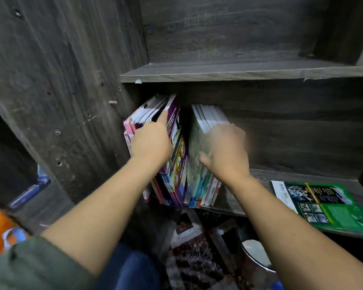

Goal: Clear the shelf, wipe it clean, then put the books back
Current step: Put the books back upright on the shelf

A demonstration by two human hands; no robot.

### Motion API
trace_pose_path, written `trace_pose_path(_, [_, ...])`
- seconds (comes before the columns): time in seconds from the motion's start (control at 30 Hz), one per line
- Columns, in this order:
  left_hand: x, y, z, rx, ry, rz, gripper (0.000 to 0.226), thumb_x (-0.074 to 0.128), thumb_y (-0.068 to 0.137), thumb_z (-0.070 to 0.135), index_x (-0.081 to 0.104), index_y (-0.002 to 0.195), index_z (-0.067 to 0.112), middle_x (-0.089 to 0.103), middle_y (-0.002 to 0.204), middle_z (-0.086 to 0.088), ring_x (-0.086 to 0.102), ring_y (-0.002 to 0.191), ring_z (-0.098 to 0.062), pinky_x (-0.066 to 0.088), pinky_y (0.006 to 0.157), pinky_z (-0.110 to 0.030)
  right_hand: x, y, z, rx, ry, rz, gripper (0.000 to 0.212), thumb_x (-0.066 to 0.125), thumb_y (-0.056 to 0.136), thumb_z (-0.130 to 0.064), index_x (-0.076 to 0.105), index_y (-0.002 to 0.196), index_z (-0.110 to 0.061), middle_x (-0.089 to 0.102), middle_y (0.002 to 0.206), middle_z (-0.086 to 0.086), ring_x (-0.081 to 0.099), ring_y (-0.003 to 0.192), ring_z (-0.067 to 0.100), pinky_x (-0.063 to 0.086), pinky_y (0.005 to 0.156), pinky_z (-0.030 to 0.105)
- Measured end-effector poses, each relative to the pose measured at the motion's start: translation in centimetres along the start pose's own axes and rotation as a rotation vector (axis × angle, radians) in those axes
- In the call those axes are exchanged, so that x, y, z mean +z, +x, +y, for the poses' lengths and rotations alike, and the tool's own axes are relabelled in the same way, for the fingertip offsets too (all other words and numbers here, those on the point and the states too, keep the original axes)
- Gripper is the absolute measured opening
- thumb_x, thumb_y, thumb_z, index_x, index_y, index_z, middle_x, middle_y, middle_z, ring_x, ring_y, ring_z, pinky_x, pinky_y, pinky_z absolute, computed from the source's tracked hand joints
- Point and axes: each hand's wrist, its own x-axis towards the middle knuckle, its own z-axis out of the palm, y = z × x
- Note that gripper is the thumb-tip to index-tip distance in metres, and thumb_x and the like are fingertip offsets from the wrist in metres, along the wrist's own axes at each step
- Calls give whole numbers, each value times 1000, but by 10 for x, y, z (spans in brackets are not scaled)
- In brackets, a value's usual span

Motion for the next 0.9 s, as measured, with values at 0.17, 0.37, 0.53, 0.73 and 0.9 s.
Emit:
trace_pose_path(0.17, [35,4,-15,291,-326,682,21,53,85,14,69,95,5,62,93,-12,48,93,-25,35,85,-31,1,0,4,-142,52,-61,56,73,81,-39,50,131,-25,38,144,3,19,139,29,52,91,47])
trace_pose_path(0.37, [96,-3,-33,242,-277,600,64,37,91,34,34,139,-8,37,146,-25,17,144,-39,5,119,-48,7,-24,7,27,421,-132,113,75,83,-25,-16,147,-44,-23,160,-2,-12,141,-3,9,112,26])
trace_pose_path(0.53, [116,6,-40,200,-142,621,71,14,96,50,21,147,0,18,156,-13,-7,149,-20,-5,119,-47,57,-52,31,513,406,-721,104,74,82,-35,-4,149,-45,48,145,0,51,128,22,37,110,44])
trace_pose_path(0.73, [103,-3,-43,93,-395,737,73,24,96,45,25,144,-10,21,151,-30,14,143,-43,6,119,-48,86,-65,24,519,337,-653,75,56,94,-42,7,151,-44,62,128,4,61,112,24,48,97,39])
trace_pose_path(0.9, [84,-19,-43,-48,-608,682,68,41,87,16,22,144,-13,25,149,-29,26,140,-38,17,118,-49,92,-67,16,533,317,-586,70,53,97,-39,9,152,-40,64,119,10,63,102,26,48,86,35])
